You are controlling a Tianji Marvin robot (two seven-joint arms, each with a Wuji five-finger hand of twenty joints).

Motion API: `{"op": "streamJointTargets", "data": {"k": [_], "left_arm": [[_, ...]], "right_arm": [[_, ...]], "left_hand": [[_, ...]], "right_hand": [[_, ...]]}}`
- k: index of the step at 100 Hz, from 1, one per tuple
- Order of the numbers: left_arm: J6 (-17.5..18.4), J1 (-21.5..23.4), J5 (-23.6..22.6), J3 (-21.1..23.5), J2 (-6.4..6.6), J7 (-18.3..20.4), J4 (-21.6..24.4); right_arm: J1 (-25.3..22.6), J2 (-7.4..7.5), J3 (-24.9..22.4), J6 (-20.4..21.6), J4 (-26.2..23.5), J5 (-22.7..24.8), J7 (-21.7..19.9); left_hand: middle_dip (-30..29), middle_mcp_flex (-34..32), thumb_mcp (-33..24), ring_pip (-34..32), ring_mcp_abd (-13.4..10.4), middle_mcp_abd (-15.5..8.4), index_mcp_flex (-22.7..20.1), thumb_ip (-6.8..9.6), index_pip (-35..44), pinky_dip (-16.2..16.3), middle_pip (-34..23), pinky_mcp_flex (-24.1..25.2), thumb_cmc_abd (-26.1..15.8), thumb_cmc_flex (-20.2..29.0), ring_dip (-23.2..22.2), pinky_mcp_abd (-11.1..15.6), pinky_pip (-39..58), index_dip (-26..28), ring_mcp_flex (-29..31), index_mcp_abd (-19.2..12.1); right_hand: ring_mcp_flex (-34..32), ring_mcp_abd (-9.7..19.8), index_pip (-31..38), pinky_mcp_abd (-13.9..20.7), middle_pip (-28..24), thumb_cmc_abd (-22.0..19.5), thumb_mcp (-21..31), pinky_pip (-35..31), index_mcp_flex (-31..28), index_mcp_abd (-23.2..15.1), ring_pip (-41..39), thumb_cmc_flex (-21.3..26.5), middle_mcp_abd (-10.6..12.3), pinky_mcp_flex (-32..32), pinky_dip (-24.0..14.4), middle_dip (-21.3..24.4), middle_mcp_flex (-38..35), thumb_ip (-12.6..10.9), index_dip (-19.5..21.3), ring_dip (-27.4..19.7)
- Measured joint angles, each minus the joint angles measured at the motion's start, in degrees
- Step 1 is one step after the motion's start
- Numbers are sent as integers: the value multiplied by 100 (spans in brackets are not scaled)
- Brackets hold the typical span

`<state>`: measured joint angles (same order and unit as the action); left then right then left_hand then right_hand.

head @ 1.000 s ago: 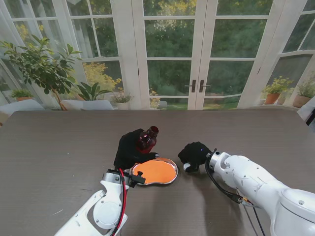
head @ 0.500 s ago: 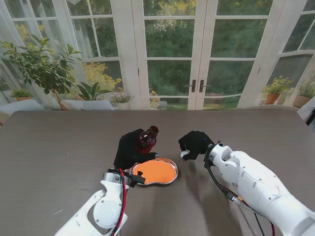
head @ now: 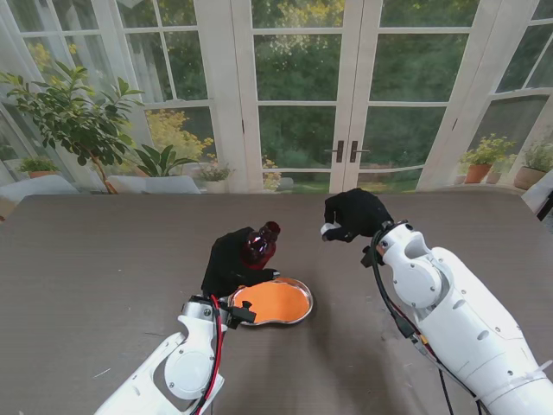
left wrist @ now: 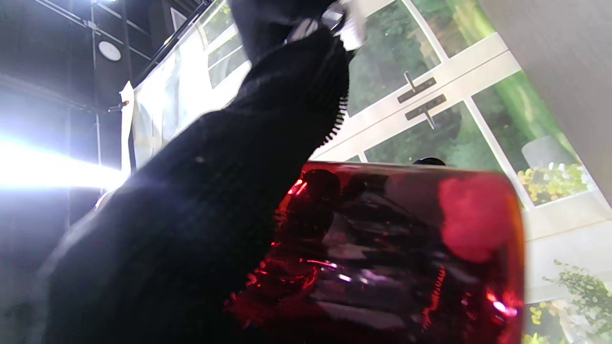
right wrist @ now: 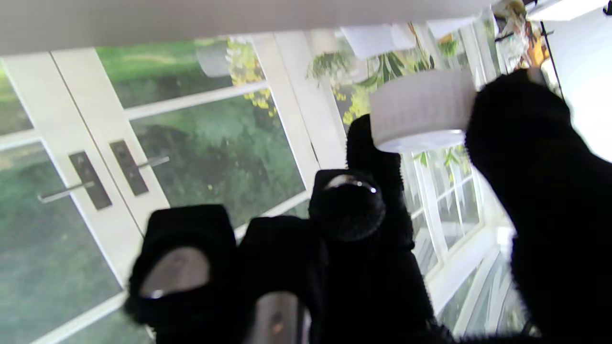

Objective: Collect the cotton balls from the tray into a sample bottle

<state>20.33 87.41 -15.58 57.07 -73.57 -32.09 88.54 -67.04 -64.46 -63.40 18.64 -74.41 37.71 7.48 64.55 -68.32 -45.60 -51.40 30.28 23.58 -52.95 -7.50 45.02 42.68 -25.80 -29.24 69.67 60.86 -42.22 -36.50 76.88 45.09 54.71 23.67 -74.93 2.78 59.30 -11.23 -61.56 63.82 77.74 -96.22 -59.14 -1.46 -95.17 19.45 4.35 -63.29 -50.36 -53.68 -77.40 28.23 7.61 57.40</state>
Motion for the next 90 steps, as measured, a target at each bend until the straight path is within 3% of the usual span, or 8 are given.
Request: {"op": "streamJointTargets", "data": {"k": [41,90], "left_arm": [[-135,-47,91,-20,21,165,-43],[-225,-177,159,-33,69,439,-93]], "right_arm": [[-318,15,-482,-306,-1454,-534,-351],[-555,24,-453,-214,-2192,-1063,-722]], "left_hand": [[0,0,-1,0,0,0,0,0,0,0,0,0,0,0,0,0,0,0,0,0],[0,0,-1,1,0,0,0,0,0,0,0,0,0,0,0,0,0,0,0,0]], "right_hand": [[0,-4,-1,0,0,-78,-59,-17,0,13,0,0,-8,0,0,-3,0,0,64,0],[0,-5,-1,0,0,-153,-131,-44,0,15,0,0,-10,0,0,-4,0,1,129,0]]}}
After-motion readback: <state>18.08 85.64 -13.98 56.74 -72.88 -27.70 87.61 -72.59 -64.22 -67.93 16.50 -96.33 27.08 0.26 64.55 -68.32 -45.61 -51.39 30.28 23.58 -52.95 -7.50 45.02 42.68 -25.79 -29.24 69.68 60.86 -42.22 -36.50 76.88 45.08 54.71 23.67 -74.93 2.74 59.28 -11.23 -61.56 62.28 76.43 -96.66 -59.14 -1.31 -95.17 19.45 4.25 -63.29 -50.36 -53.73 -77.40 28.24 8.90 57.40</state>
